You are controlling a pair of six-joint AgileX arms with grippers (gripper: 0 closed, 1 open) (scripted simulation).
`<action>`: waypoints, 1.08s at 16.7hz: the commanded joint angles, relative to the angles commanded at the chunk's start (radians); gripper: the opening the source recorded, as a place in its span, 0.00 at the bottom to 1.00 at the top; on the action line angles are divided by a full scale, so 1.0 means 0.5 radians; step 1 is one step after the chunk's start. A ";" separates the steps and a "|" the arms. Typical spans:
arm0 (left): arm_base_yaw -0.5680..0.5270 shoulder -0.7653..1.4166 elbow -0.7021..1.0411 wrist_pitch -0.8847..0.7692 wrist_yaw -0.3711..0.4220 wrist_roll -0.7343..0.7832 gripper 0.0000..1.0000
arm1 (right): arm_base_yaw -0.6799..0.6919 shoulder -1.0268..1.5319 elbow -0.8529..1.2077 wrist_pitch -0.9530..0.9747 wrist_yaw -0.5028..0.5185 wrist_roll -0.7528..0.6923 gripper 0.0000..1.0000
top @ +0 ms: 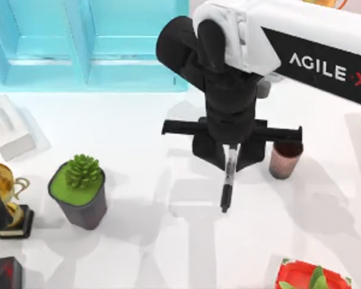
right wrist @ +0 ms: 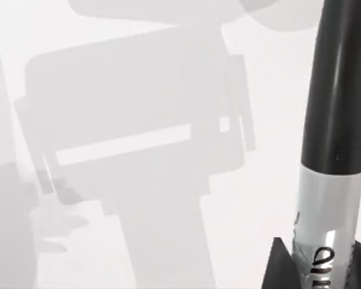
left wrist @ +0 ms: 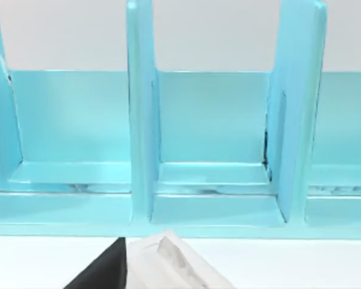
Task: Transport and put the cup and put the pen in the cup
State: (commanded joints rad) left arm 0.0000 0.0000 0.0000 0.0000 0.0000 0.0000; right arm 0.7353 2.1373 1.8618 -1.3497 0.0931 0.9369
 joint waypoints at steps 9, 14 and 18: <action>0.000 0.000 0.000 0.000 0.000 0.000 1.00 | 0.187 -0.144 -0.374 0.884 0.356 -0.382 0.00; 0.000 0.000 0.000 0.000 0.000 0.000 1.00 | 0.209 -0.331 -0.763 1.817 0.738 -0.632 0.00; 0.000 0.000 0.000 0.000 0.000 0.000 1.00 | 0.216 -0.450 -1.104 2.345 1.062 -0.865 0.00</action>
State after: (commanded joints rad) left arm 0.0000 0.0000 0.0000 0.0000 0.0000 0.0000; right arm 0.8434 1.9124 1.3097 -0.1773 0.6240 0.5043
